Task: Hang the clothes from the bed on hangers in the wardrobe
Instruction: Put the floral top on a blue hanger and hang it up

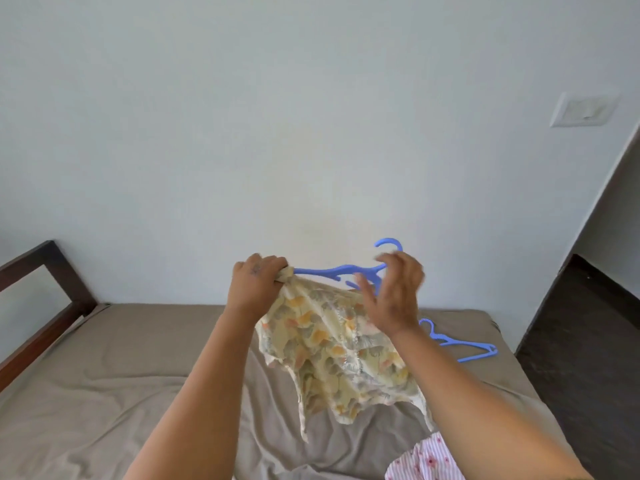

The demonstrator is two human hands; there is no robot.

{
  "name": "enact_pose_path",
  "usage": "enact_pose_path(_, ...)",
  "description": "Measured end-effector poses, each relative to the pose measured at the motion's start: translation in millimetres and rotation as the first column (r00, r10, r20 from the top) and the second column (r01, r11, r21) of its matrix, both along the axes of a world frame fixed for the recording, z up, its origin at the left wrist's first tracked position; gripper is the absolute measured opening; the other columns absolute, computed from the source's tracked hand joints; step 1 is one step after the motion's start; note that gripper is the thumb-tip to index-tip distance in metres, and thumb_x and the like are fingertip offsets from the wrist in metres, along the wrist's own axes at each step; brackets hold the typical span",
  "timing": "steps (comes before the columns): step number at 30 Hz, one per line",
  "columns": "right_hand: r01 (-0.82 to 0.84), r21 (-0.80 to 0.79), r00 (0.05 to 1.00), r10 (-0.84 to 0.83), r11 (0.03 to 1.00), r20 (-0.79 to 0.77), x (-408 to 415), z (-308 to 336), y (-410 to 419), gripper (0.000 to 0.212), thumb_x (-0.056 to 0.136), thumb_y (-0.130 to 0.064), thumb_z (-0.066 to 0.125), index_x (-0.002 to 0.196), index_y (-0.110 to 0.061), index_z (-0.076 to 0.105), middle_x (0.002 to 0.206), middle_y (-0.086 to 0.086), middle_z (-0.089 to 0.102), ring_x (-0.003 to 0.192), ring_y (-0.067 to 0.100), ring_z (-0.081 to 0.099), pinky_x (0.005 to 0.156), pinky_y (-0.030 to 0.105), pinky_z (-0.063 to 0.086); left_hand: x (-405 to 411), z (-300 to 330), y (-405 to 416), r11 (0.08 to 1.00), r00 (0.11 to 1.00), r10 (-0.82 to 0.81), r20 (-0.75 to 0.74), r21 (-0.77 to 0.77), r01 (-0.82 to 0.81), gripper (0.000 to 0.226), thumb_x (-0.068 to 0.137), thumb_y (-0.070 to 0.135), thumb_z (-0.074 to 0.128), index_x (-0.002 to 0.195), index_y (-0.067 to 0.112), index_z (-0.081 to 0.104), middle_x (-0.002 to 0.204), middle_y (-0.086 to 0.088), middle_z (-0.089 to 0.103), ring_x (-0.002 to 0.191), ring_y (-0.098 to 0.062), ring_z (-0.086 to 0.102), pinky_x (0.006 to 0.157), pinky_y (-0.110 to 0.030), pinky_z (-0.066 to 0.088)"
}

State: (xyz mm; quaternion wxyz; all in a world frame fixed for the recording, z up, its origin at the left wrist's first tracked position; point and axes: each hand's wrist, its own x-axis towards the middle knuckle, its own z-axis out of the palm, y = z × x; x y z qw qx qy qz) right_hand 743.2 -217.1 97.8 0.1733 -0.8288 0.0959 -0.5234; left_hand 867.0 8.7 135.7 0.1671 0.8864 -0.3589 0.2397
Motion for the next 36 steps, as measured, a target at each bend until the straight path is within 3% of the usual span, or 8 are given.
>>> enact_pose_path(3, 0.183, 0.335, 0.981, -0.149, 0.924, -0.125, -10.5, -30.1, -29.0, 0.049, 0.09, -0.053, 0.045, 0.119, -0.014, 0.051, 0.118, 0.011, 0.048, 0.108, 0.034, 0.047, 0.088, 0.046, 0.039, 10.1, -3.5, 17.9, 0.994, 0.998, -0.048, -0.049, -0.103, 0.042, 0.018, 0.08, 0.025, 0.047, 0.087, 0.024, 0.064, 0.08, 0.012, 0.063, 0.073, -0.016, 0.038, 0.067, -0.031, 0.029)
enact_pose_path(7, 0.097, 0.394, 0.822, 0.15, 0.914, -0.55, 5.1, -44.2, -49.0, 0.049, 0.095, -0.045, 0.051, 0.14, -0.026, 0.044, 0.129, 0.005, 0.039, 0.12, 0.026, 0.04, 0.098, 0.042, 0.039, 12.9, -7.1, 22.0, 0.974, 0.991, -0.108, -0.078, -0.208, 0.09, 0.02, 0.083, 0.021, 0.047, 0.091, 0.018, 0.065, 0.079, 0.015, 0.059, 0.075, -0.019, 0.039, 0.067, -0.032, 0.033)
enact_pose_path(15, 0.012, 0.392, 0.991, 0.041, 0.92, -0.128, 24.0, -11.5, -43.0, 0.025, 0.093, -0.014, 0.048, 0.085, -0.004, 0.07, 0.082, 0.011, 0.067, 0.079, 0.032, 0.06, 0.072, 0.031, 0.043, 15.2, -15.5, 23.2, 0.984, 0.984, 0.163, -0.075, -0.057, -0.167, 0.009, 0.088, 0.017, 0.053, 0.091, 0.02, 0.061, 0.08, 0.005, 0.064, 0.072, -0.027, 0.056, 0.065, -0.031, 0.03)
enact_pose_path(19, 0.139, 0.115, 0.988, -0.146, 0.984, 0.055, 21.4, 13.8, -9.3, 0.023, 0.091, -0.018, 0.04, 0.088, -0.009, 0.061, 0.081, 0.01, 0.059, 0.071, 0.03, 0.047, 0.066, 0.037, 0.035, 7.9, -24.3, 15.4, 0.971, 0.971, 0.218, -0.102, -0.072, -0.226, 0.016, 0.08, 0.006, 0.057, 0.091, 0.018, 0.061, 0.074, 0.001, 0.064, 0.066, -0.03, 0.056, 0.061, -0.03, 0.031)
enact_pose_path(23, -0.038, -0.219, 0.991, 0.009, 0.975, -0.131, 13.9, -4.0, 23.6, 0.025, 0.088, -0.032, 0.047, 0.103, -0.018, 0.063, 0.089, 0.004, 0.055, 0.078, 0.028, 0.052, 0.065, 0.037, 0.043, 12.1, -16.2, 17.2, 0.953, 0.97, 0.192, -0.15, -0.209, -0.221, 0.023, 0.079, 0.0, 0.057, 0.095, 0.015, 0.064, 0.076, -0.005, 0.064, 0.071, -0.032, 0.056, 0.06, -0.03, 0.037)
enact_pose_path(29, 0.23, 0.405, 0.967, -0.254, 0.885, 0.004, 1.7, -7.9, -27.1, 0.062, 0.086, -0.044, 0.058, 0.136, -0.013, 0.039, 0.133, 0.016, 0.039, 0.118, 0.035, 0.041, 0.097, 0.049, 0.036, 36.4, 12.6, 47.9, 0.931, 0.995, 0.052, -0.083, -0.356, -0.078, 0.031, 0.074, 0.014, 0.044, 0.095, 0.007, 0.065, 0.078, -0.009, 0.063, 0.079, -0.03, 0.046, 0.068, -0.034, 0.033)
enact_pose_path(33, 0.215, 0.429, 0.874, 0.024, 0.877, -0.486, 11.5, 4.4, -73.6, 0.073, 0.088, -0.029, 0.066, 0.149, -0.021, 0.027, 0.149, 0.01, 0.032, 0.136, 0.031, 0.03, 0.106, 0.047, 0.031, 34.3, 23.8, 52.8, 0.919, 0.999, 0.017, -0.05, -0.393, -0.035, 0.03, 0.077, 0.014, 0.041, 0.095, 0.007, 0.065, 0.082, 0.008, 0.058, 0.085, -0.021, 0.037, 0.073, -0.033, 0.032)
enact_pose_path(36, 0.13, 0.478, 0.796, 0.196, 0.869, -0.573, 14.0, 1.6, -87.5, 0.038, 0.094, -0.021, 0.058, 0.131, -0.014, 0.053, 0.122, 0.013, 0.061, 0.114, 0.03, 0.054, 0.083, 0.028, 0.04, 31.2, 25.2, 55.7, 0.911, 0.998, 0.003, -0.069, -0.412, -0.031, 0.024, 0.081, 0.014, 0.045, 0.095, 0.009, 0.064, 0.083, 0.01, 0.057, 0.088, -0.019, 0.034, 0.076, -0.033, 0.032)
